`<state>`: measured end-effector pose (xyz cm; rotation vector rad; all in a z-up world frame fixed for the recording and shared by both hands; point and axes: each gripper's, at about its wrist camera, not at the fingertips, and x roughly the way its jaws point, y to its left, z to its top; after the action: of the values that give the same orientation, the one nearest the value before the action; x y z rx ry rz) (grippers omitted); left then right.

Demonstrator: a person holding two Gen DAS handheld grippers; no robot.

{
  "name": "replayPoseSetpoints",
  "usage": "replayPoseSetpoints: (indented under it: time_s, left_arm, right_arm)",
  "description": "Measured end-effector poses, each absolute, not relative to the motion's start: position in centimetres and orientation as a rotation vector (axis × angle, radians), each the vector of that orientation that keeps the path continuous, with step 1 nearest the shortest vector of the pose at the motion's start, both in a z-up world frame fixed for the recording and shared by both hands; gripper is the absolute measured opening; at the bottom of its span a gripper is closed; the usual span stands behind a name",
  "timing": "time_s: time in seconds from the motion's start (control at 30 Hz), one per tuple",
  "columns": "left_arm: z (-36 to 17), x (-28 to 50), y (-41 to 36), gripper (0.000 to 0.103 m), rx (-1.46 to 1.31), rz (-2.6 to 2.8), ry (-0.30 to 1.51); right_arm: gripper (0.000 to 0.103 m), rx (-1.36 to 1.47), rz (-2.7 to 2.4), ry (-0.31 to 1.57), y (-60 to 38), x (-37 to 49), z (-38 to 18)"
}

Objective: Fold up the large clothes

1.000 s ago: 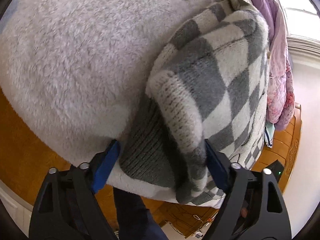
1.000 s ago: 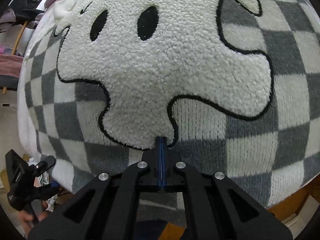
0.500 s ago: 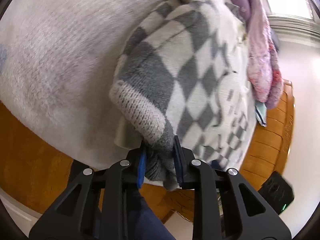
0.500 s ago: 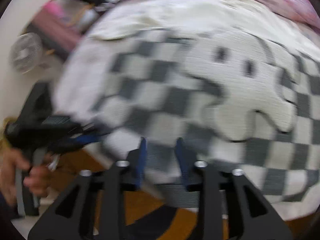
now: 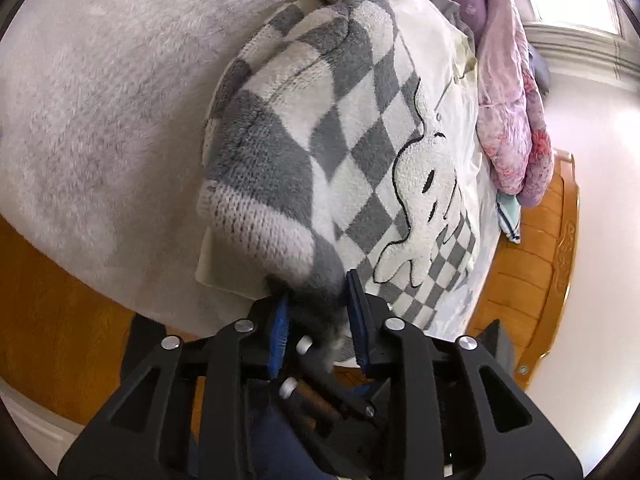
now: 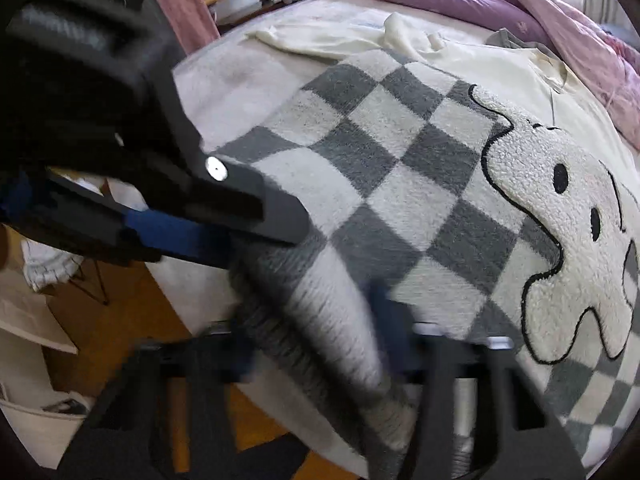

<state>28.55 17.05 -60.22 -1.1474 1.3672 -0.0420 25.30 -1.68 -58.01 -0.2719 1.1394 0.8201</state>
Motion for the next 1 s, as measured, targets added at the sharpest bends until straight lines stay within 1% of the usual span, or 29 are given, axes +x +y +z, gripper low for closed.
replayPoseSetpoints:
  time_s: [0.03,0.07,0.1,0.13,0.17,0.3,0.37,0.4,0.43,0.47,0.5,0.53,0.57,0.7,0.77,0.9,1.0]
  left_arm:
    - [-59.9,28.6,17.1,0.047,-1.148,-0.039,1.361]
    - [-59.6,28.5,17.4,0.057,-1.140,-0.026,1.348]
    - [-59.0,28.6,17.6,0.076,-1.125,0.002,1.332]
    - [-58.5,28.7,17.7,0.080,-1.112,0.021,1.305]
    - [-58.4,29.0,17.7,0.080,-1.116,0.014,1.280]
    - [-59.8,31.4,16.6,0.080,-1.151,0.017,1.293]
    - [-60.2,33.2,15.6,0.077,-1.112,0.061,1.291]
    - [-59.7,33.8,15.1,0.061,-1.078,0.090,1.269]
    - [-58.8,34.3,14.6,0.050,-1.037,0.089,1.240]
    - [-57.4,35.0,13.5,0.045,-0.969,0.095,1.220]
    - [-56.2,35.5,12.5,0.036,-0.902,0.086,1.202]
    - [-54.5,36.2,10.8,0.034,-0.812,0.065,1.175]
    - [-52.8,36.9,8.8,0.033,-0.734,0.043,1.148]
    - [-49.3,39.1,2.4,0.030,-0.643,-0.041,1.092]
    - [-47.7,40.4,-2.5,0.030,-0.567,-0.094,1.064]
    - [-46.7,41.7,-11.4,0.031,-0.473,-0.227,1.047]
    - [-47.9,42.3,-18.7,0.031,-0.407,-0.329,1.097]
  right_arm:
    - [0.017,-0.231,0.811,1.159,-2.4,25.7,-57.9]
    - [0.016,-0.169,0.800,1.182,-3.5,26.2,-57.6]
    - [0.016,-0.118,0.796,1.194,-4.3,26.5,-57.3]
    - [0.016,-0.076,0.796,1.201,-5.0,26.7,-57.0]
    - [0.015,-0.040,0.802,1.201,-5.8,26.9,-56.6]
    - [0.015,0.070,0.818,1.192,-7.9,27.6,-55.4]
    - [0.015,0.159,0.810,1.194,-10.0,28.1,-54.8]
    - [0.015,0.189,0.807,1.196,-10.8,28.2,-54.6]
    - [0.015,0.211,0.801,1.197,-11.3,28.4,-54.3]
    - [0.015,0.244,0.788,1.193,-12.4,28.7,-53.9]
    - [0.015,0.283,0.775,1.193,-13.7,29.0,-53.5]
    - [0.015,0.329,0.759,1.186,-15.3,29.2,-52.9]
    - [0.015,0.368,0.748,1.177,-16.4,29.1,-52.0]
    - [0.015,0.532,0.673,1.144,-23.2,29.5,-50.3]
    - [0.015,0.606,0.617,1.125,-27.0,29.9,-49.7]
    - [0.015,0.732,0.493,1.090,-34.8,29.5,-49.7]
    - [0.015,0.827,0.384,1.102,-39.9,28.6,-51.6]
